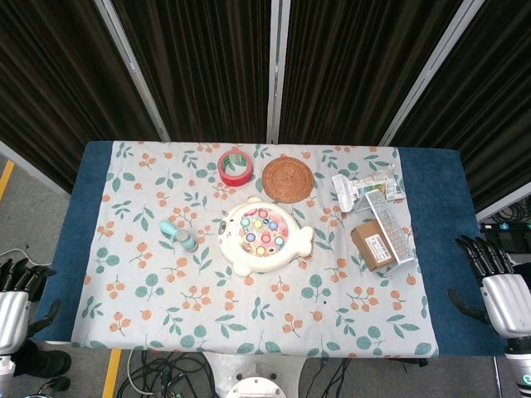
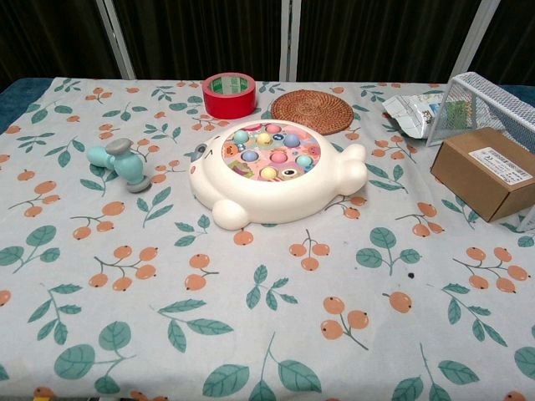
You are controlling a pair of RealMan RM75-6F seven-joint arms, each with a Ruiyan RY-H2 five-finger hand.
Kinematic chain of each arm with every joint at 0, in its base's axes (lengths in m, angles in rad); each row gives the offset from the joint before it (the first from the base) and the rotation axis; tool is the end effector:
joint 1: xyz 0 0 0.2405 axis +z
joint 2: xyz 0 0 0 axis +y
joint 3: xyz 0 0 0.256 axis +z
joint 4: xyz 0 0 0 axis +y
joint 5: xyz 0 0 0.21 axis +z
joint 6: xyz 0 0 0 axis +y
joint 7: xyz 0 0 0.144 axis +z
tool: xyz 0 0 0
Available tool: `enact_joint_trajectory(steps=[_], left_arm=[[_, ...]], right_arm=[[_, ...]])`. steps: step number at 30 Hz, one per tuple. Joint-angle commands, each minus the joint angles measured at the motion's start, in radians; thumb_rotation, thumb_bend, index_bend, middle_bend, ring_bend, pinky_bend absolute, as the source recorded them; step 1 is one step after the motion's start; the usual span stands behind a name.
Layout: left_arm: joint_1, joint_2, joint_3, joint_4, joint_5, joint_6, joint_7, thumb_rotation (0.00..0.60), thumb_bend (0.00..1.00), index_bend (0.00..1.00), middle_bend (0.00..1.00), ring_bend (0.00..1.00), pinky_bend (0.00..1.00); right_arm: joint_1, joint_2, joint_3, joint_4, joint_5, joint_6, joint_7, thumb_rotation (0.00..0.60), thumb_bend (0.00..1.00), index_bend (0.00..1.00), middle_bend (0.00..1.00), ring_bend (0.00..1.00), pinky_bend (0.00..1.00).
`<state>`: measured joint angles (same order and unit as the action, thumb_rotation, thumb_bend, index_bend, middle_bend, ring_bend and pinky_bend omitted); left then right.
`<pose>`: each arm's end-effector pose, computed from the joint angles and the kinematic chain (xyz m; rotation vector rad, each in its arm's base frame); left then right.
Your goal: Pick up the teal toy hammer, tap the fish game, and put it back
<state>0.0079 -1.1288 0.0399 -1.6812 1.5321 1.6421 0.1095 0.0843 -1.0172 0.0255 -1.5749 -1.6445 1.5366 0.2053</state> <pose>-0.3051 0.1331 0.1579 -1.3282 -0.8762 -0.8618 -0.3053 -0.1753 0.1894 1.4761 -0.8879 1.0398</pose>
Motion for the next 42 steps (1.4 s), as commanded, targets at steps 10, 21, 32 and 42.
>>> enact_joint_trajectory(steps=[10,21,32,42], left_arm=[[-0.031,0.003,-0.025,0.004,0.027,-0.044,-0.014,0.600,0.31,0.28,0.27,0.10,0.07],[-0.329,-0.033,-0.146,0.202,0.065,-0.350,-0.279,0.600,0.31,0.28,0.27,0.10,0.07],[-0.607,-0.187,-0.135,0.504,0.121,-0.645,-0.481,0.600,0.23,0.29,0.26,0.10,0.06],[-0.692,-0.260,-0.093,0.588,0.115,-0.732,-0.525,0.600,0.20,0.33,0.25,0.10,0.06]], right_arm=[[-0.012,0.008,-0.004,-0.002,-0.008,0.027,0.013,0.600,0.20,0.01,0.08,0.00,0.00],[-0.020,0.022,-0.012,-0.034,-0.029,0.046,-0.015,0.600,0.20,0.00,0.08,0.00,0.00],[-0.043,0.035,-0.015,-0.099,-0.002,0.050,-0.088,0.600,0.20,0.01,0.08,0.00,0.00],[-0.037,0.039,-0.009,-0.127,0.022,0.022,-0.120,0.600,0.20,0.01,0.08,0.00,0.00]])
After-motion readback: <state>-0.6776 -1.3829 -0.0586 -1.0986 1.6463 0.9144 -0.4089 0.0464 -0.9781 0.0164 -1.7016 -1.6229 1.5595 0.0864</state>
